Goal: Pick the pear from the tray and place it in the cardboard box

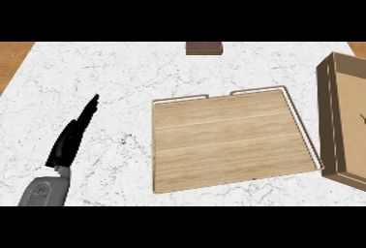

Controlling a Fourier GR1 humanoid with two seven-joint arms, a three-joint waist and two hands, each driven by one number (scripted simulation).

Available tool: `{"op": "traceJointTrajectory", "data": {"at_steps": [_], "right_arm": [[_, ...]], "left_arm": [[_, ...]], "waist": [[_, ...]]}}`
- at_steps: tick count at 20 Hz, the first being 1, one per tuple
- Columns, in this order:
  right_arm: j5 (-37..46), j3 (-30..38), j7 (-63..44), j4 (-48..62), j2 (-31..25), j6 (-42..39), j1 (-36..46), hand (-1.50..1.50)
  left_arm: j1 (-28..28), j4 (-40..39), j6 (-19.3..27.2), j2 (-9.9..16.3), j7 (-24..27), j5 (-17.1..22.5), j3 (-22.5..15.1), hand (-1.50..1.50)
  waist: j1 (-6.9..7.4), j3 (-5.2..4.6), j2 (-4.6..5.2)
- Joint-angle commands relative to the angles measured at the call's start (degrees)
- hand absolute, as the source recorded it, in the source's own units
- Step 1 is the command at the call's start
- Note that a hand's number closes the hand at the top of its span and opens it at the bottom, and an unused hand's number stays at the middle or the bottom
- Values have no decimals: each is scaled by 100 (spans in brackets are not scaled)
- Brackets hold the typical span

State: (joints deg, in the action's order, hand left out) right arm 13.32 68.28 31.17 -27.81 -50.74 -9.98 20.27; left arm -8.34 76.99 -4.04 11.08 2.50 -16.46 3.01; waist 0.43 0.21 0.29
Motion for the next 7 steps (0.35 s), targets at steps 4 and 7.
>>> {"op": "traceJointTrajectory", "data": {"at_steps": [4, 7], "right_arm": [[-141, 19, 821, 1075, -681, -164, -465, -150], [-93, -181, 1070, 1273, -627, -277, -559, -150]], "left_arm": [[131, 357, 15, -122, -246, -33, -108, 0], [193, 214, -114, -8, 8, 84, 17, 0]], "waist": [[38, 11, 0], [41, 9, 0]]}}
